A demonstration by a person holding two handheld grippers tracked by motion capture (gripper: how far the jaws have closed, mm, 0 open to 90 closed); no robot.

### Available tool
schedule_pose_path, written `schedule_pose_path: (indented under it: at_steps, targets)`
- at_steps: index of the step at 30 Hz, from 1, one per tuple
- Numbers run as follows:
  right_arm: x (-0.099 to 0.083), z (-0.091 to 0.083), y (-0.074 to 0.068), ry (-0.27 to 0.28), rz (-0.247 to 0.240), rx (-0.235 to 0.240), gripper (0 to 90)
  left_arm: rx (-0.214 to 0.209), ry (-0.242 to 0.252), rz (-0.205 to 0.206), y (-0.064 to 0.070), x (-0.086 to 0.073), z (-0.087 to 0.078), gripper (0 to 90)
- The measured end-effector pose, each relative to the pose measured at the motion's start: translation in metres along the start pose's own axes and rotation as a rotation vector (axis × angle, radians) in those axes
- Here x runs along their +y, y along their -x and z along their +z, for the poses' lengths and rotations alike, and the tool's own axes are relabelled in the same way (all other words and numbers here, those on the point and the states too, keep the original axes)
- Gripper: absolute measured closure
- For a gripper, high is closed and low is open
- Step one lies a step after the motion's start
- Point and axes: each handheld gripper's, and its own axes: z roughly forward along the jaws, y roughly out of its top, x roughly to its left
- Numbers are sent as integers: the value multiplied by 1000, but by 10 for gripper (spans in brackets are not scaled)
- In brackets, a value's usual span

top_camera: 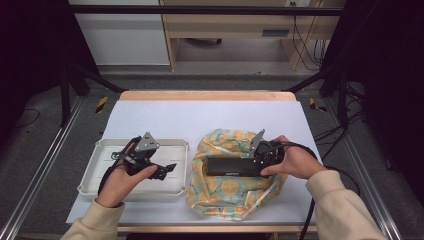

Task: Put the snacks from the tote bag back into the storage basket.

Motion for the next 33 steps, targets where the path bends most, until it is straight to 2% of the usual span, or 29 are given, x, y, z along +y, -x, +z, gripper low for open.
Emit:
schedule_pose_path:
  at_steps: [3, 6, 11, 15, 19, 26, 30, 33]
  targets:
    - [1, 6, 1, -26, -26, 12, 346, -2, -2, -6, -1, -1, 0, 84]
    - [1, 10, 2, -27, -36, 16, 356, -1, -2, -13, -2, -3, -1, 85]
    - [-1, 20, 3, -33, -27, 35, 358, -3, -9, -18, -2, -5, -2, 85]
    - [-2, 22, 4, -27, -41, 47, 383, 4, -19, -29, -3, -9, -3, 85]
    - [-4, 15, 3, -11, -52, 55, 424, 11, -22, -42, -3, -13, -5, 85]
    - [-11, 2, -3, 60, -56, 38, 432, 17, -21, -56, -5, -15, -9, 85]
    - [-11, -10, -7, 118, -48, 44, 433, 14, -22, -60, -6, -16, -9, 85]
    - [-11, -18, -10, 137, -49, 29, 432, 14, -25, -58, -8, -17, -9, 85]
